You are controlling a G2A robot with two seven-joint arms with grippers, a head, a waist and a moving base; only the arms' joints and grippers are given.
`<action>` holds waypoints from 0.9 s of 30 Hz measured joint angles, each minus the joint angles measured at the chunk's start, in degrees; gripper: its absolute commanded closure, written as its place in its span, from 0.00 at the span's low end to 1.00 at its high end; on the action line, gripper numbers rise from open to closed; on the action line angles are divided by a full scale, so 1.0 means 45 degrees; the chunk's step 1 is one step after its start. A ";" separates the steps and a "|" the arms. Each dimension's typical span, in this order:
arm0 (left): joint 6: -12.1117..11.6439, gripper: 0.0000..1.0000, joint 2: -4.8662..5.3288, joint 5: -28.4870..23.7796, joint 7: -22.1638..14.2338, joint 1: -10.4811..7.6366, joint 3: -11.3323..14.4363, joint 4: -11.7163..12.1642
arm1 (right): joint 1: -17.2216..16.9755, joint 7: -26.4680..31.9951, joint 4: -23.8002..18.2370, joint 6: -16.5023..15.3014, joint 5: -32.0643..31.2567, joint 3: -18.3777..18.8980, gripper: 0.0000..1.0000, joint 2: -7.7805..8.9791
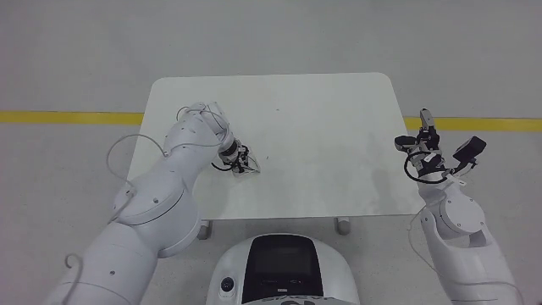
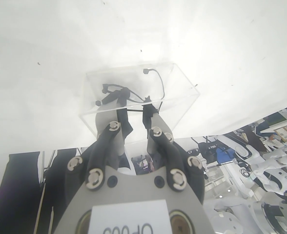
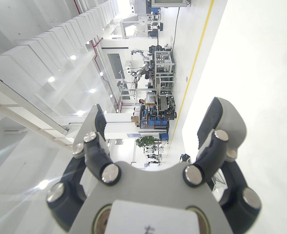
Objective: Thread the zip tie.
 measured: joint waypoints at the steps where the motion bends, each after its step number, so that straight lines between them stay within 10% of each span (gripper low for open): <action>1: 0.0000 0.88 -0.0006 0.0026 0.0033 -0.0001 0.0011 0.0000 | 0.0000 0.0000 0.0000 0.0000 0.0000 0.0000 0.00 0.0000; 27: 0.0000 0.71 -0.0129 0.0554 -0.0032 -0.0046 0.0237 0.0000 | 0.0000 0.0000 0.0000 0.0000 0.0000 0.0000 0.00 0.0000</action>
